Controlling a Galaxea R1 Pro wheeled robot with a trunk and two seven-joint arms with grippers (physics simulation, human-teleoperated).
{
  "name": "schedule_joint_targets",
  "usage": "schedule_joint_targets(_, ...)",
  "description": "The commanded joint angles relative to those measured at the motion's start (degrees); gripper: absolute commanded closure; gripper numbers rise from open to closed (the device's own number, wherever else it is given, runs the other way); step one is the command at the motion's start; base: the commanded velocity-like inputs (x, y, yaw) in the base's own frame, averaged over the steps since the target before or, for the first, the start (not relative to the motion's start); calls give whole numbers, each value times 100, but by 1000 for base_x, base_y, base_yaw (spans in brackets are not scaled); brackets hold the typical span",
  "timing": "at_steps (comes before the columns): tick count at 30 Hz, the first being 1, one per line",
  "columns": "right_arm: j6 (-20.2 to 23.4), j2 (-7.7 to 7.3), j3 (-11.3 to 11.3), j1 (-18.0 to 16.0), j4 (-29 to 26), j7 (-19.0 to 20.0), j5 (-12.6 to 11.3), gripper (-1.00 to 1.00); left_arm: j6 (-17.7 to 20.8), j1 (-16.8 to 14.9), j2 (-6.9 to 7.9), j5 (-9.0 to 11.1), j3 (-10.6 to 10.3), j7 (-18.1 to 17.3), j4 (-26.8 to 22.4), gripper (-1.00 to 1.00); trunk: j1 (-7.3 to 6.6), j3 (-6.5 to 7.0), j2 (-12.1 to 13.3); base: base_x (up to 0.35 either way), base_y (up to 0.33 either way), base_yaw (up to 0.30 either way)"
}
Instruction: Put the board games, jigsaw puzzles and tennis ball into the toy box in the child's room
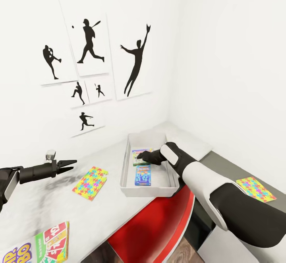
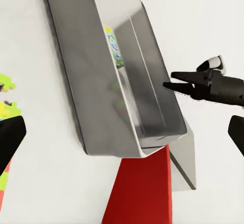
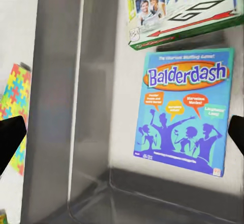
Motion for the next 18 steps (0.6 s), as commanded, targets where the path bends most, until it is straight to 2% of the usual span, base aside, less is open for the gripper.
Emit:
schedule_joint_targets(1, -65, -41, 28, -30, -45, -117, -63, -100, 52, -4, 1, 13, 0, -11, 1, -100, -20, 8, 33, 0, 0, 0)
schedule_joint_targets(10, -360, -270, -51, -78, -691, -644, -103, -100, 52, -5, 8, 13, 0, -11, 0, -100, -218, 170, 394, 0, 0, 0)
schedule_joint_targets(14, -414, -348, -328, -81, -920, -814, -110, -100, 52, -5, 8, 9, 0, -11, 0, -100, -306, 242, 554, 0, 0, 0)
schedule_joint_targets(17, -441, -382, -705, -76, -1089, -989, -103, -100, 52, -5, 9, 5, 5, -11, 0, -100, -372, 296, 675, 0, 0, 0)
schedule_joint_targets(18, -443, -385, -764, -76, -1114, -1030, -101, -100, 52, -5, 9, 5, 6, -11, 0, -100, -394, 314, 715, 0, 0, 0)
